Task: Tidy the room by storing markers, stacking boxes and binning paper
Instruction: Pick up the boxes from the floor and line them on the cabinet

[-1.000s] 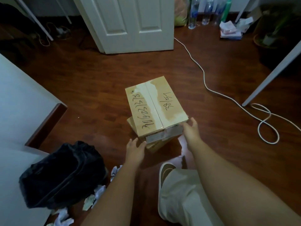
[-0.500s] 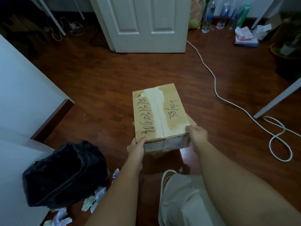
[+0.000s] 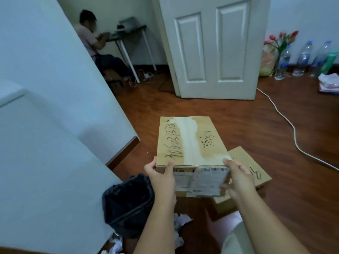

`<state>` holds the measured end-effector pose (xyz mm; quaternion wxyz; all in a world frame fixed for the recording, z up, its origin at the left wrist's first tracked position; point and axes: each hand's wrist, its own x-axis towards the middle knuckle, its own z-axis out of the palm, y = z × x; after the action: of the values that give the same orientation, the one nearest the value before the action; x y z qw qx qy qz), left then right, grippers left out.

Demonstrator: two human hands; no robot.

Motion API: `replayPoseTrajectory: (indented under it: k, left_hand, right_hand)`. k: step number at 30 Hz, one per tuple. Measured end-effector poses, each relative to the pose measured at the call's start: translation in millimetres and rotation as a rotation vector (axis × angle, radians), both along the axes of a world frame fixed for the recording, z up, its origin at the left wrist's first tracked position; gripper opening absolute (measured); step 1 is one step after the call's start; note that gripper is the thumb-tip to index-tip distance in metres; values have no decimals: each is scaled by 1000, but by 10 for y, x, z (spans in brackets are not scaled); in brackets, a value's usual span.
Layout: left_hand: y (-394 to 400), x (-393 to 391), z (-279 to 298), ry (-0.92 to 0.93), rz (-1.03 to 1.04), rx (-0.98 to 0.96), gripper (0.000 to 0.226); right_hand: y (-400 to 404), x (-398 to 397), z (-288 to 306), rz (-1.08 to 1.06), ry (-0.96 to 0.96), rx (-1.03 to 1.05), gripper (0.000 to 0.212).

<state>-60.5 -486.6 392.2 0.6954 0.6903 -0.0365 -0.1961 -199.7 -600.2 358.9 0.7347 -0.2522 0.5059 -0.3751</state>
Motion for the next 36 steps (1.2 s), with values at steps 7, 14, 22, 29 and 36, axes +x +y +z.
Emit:
replayPoseTrajectory:
  k: [7,14,22,29,36]
  left_hand:
    - [858,263,1236,-225,155,-291,45]
    - [1907,514,2231,-399,202,-473,57]
    - [2340,485,2647,-507,131,-564,70]
    - [2703,597,3087,-651,194,-563,78]
    - [3195,1011,3285,-664,263,-215,98]
  right_hand:
    - [584,549,1265,146,-257,-202,24]
    - [1309,1015,2580,317,-467,-480,25]
    - [1627,999,3534,346,-547,-798,22]
    - [2002,1368,3808,405,-615,-735,26]
    - [2320,2008,3806,733,-468,-765,32]
